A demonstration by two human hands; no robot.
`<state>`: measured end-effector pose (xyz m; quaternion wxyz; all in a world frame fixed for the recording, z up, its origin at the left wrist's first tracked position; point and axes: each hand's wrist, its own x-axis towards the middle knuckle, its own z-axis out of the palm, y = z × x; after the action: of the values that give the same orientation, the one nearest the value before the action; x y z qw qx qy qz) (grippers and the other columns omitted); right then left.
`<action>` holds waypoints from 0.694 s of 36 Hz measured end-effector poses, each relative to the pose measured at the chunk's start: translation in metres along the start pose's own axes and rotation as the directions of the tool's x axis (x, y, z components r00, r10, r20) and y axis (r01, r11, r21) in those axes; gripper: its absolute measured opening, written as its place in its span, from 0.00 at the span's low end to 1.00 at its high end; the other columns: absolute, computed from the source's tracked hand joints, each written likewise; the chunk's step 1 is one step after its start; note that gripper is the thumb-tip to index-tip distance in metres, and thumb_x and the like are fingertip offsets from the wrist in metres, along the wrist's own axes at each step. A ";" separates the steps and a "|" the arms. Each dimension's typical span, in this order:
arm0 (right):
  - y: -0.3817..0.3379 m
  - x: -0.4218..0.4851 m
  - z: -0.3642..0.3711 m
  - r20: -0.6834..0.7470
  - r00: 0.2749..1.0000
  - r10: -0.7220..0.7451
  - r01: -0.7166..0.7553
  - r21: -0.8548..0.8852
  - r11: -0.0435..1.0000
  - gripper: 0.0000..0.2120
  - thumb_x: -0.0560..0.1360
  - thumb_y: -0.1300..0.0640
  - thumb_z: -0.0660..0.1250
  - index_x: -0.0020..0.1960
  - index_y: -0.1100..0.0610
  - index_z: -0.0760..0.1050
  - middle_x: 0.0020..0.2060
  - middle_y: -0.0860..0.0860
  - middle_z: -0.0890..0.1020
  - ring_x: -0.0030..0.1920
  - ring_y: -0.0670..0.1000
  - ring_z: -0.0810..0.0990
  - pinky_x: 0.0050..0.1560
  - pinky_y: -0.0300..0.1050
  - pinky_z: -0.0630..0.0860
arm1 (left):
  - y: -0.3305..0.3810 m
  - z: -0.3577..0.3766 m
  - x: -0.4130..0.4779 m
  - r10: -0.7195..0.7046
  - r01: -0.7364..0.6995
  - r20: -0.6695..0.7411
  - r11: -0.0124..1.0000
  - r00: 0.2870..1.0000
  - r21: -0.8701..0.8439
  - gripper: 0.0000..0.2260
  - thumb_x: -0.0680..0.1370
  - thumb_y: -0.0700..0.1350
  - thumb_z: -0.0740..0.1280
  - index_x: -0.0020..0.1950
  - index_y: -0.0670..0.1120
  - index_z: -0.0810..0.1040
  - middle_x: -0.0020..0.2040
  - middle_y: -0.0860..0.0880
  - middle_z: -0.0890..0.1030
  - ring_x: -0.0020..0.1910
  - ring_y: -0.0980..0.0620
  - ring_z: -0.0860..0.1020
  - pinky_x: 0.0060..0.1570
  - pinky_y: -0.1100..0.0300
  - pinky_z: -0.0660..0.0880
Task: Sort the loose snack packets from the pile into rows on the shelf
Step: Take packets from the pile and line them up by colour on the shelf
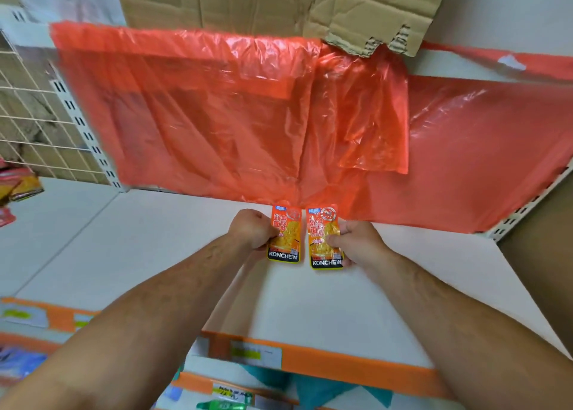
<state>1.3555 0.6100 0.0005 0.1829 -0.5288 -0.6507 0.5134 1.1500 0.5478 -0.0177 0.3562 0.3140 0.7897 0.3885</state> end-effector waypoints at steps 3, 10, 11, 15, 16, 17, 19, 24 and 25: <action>-0.010 0.007 0.019 -0.008 1.000 0.014 -0.014 -0.003 1.000 0.10 0.76 0.64 0.69 0.38 0.53 0.77 0.32 0.49 0.81 0.19 0.43 0.71 0.24 0.39 0.70 | -0.007 -0.018 0.015 0.010 -0.010 -0.005 0.999 1.000 0.038 0.07 0.71 0.37 0.73 0.35 0.43 0.77 0.41 0.36 0.83 0.39 0.40 0.82 0.49 0.43 0.80; -0.031 0.027 0.068 -0.063 0.995 0.075 -0.078 -0.050 0.996 0.13 0.75 0.61 0.71 0.34 0.55 0.71 0.29 0.51 0.76 0.23 0.51 0.72 0.24 0.37 0.65 | -0.020 -0.059 0.046 0.026 -0.026 0.002 0.986 1.000 0.165 0.06 0.72 0.38 0.72 0.36 0.43 0.78 0.45 0.37 0.84 0.46 0.39 0.83 0.50 0.45 0.81; -0.033 0.030 0.075 -0.070 0.994 0.086 -0.090 -0.054 0.995 0.13 0.75 0.60 0.71 0.35 0.55 0.72 0.30 0.52 0.77 0.23 0.51 0.73 0.25 0.38 0.66 | -0.023 -0.065 0.051 0.028 -0.028 0.006 0.981 1.000 0.190 0.05 0.72 0.38 0.72 0.37 0.42 0.79 0.45 0.38 0.84 0.46 0.40 0.83 0.50 0.46 0.81; -0.039 0.040 0.099 -0.094 0.988 0.123 -0.127 -0.040 0.991 0.10 0.74 0.59 0.72 0.36 0.56 0.73 0.32 0.54 0.79 0.23 0.52 0.73 0.27 0.40 0.68 | -0.033 -0.084 0.072 0.030 -0.032 0.012 0.956 0.999 0.290 0.05 0.72 0.41 0.72 0.44 0.40 0.82 0.44 0.41 0.84 0.45 0.42 0.83 0.49 0.50 0.81; -0.039 0.043 0.104 -0.095 0.986 0.135 -0.138 -0.031 0.990 0.09 0.74 0.59 0.72 0.37 0.57 0.74 0.33 0.54 0.80 0.23 0.52 0.73 0.27 0.40 0.68 | -0.035 -0.088 0.075 0.033 -0.035 0.013 0.947 0.999 0.319 0.05 0.72 0.42 0.72 0.45 0.41 0.82 0.43 0.42 0.84 0.44 0.43 0.83 0.48 0.52 0.80; -0.040 0.045 0.109 -0.094 0.985 0.148 -0.150 -0.020 0.988 0.07 0.74 0.60 0.72 0.39 0.58 0.75 0.33 0.55 0.80 0.23 0.52 0.73 0.26 0.40 0.68 | -0.037 -0.091 0.077 0.036 -0.038 0.012 0.938 0.999 0.344 0.05 0.72 0.42 0.72 0.44 0.41 0.82 0.43 0.43 0.84 0.43 0.44 0.83 0.46 0.54 0.80; -0.040 0.049 0.118 -0.093 0.980 0.174 -0.175 0.003 0.985 0.05 0.74 0.60 0.72 0.42 0.60 0.77 0.33 0.56 0.80 0.23 0.51 0.72 0.25 0.41 0.68 | -0.038 -0.096 0.081 0.044 -0.044 0.007 0.920 0.999 0.390 0.07 0.71 0.44 0.72 0.44 0.42 0.82 0.44 0.44 0.84 0.44 0.45 0.82 0.43 0.56 0.78; -0.045 0.058 0.132 -0.091 0.976 0.200 -0.198 0.030 0.980 0.07 0.73 0.60 0.72 0.41 0.60 0.76 0.35 0.58 0.80 0.20 0.50 0.71 0.24 0.39 0.68 | -0.038 -0.097 0.084 0.076 -0.062 -0.012 0.890 0.997 0.451 0.05 0.71 0.45 0.72 0.40 0.45 0.78 0.42 0.46 0.82 0.40 0.47 0.79 0.38 0.60 0.71; -0.045 0.060 0.134 -0.089 0.975 0.202 -0.200 0.032 0.979 0.07 0.73 0.59 0.73 0.40 0.60 0.76 0.35 0.58 0.80 0.20 0.50 0.71 0.23 0.39 0.68 | -0.038 -0.097 0.085 0.086 -0.069 -0.016 0.889 0.996 0.453 0.04 0.71 0.44 0.70 0.39 0.44 0.78 0.41 0.46 0.82 0.39 0.46 0.79 0.37 0.60 0.70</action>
<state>1.2061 0.6028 -0.0328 0.1656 -0.6126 -0.5790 0.5119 1.0171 0.5563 -0.0337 0.2436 0.4123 0.8514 0.2138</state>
